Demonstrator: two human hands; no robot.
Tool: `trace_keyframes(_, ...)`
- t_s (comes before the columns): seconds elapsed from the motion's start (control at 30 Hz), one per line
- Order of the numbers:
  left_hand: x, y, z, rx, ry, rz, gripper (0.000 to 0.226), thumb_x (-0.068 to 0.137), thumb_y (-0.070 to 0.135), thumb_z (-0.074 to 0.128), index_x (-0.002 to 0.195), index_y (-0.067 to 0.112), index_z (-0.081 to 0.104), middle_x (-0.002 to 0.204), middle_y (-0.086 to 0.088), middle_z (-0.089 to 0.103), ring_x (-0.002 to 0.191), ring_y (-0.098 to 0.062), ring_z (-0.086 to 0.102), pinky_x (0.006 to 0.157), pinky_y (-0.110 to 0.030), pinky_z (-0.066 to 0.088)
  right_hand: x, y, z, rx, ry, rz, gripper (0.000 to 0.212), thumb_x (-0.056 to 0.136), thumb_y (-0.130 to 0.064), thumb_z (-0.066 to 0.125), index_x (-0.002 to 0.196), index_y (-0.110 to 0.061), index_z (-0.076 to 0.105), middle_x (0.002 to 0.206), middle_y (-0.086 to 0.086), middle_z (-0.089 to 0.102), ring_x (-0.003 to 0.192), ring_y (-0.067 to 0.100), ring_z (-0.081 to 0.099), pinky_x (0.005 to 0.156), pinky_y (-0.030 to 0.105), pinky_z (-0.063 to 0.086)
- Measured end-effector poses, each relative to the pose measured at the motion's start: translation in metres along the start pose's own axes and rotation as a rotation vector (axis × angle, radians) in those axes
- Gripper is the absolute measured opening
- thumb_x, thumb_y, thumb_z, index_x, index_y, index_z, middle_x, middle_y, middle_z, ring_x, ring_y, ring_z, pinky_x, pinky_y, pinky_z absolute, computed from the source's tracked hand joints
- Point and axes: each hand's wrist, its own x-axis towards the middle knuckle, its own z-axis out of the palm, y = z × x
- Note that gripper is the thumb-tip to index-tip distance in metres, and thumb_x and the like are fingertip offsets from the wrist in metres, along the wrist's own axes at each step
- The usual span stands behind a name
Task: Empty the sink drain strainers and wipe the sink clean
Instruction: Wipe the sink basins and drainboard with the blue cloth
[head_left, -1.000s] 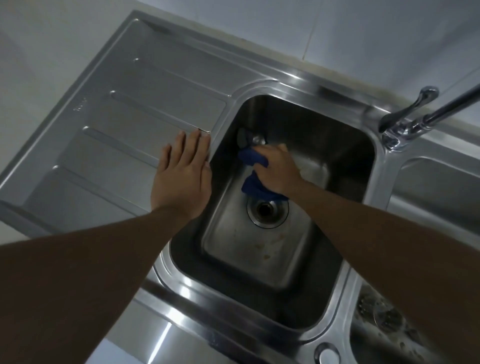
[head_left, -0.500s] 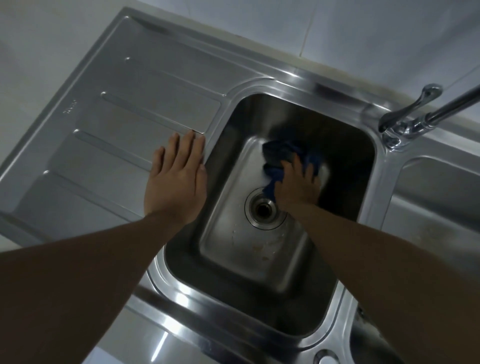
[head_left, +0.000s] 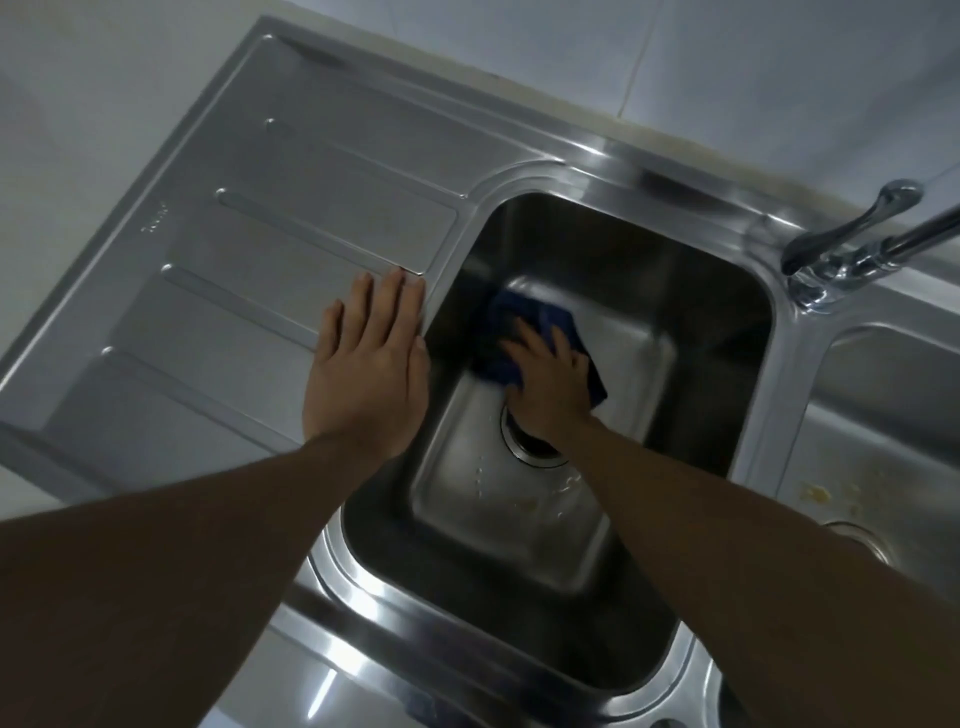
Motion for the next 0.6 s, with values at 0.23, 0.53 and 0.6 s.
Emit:
trace_keyframes(0.23,0.002,-0.001,0.002,0.008,0.017,0.0,0.06,0.103,0.038,0.012,0.16,0.022,0.006,0.168,0.001,0.003,0.155,-0.023,-0.003,0.125,-0.047,0.009,-0.003,0.051,-0.013,-0.076,0.062,0.103,0.065,0.09,-0.033,0.055,0.151,-0.035,0.032,0.165,-0.007,0.015,0.147,0.038,0.018,0.111,0.053,0.028)
trace_keyframes(0.53,0.002,0.001,0.0,0.002,0.01,-0.001,0.06,0.102,0.038,0.012,0.16,0.02,0.009,0.168,-0.001,0.006,0.155,-0.024,-0.001,0.124,-0.047,0.009,-0.019,0.042,-0.002,-0.185,-0.014,0.074,0.07,0.096,-0.038,0.052,0.157,-0.031,0.019,0.167,-0.002,0.006,0.148,0.04,0.016,0.112,0.053,0.026)
trace_keyframes(0.6,0.002,0.001,0.0,0.0,0.01,-0.007,0.06,0.102,0.038,0.014,0.16,0.02,0.009,0.168,0.0,0.006,0.155,-0.024,0.0,0.124,-0.047,0.01,-0.012,0.049,-0.012,-0.101,0.041,0.273,0.068,0.095,-0.036,0.051,0.156,-0.03,0.021,0.167,-0.002,0.007,0.147,0.039,0.016,0.113,0.052,0.026)
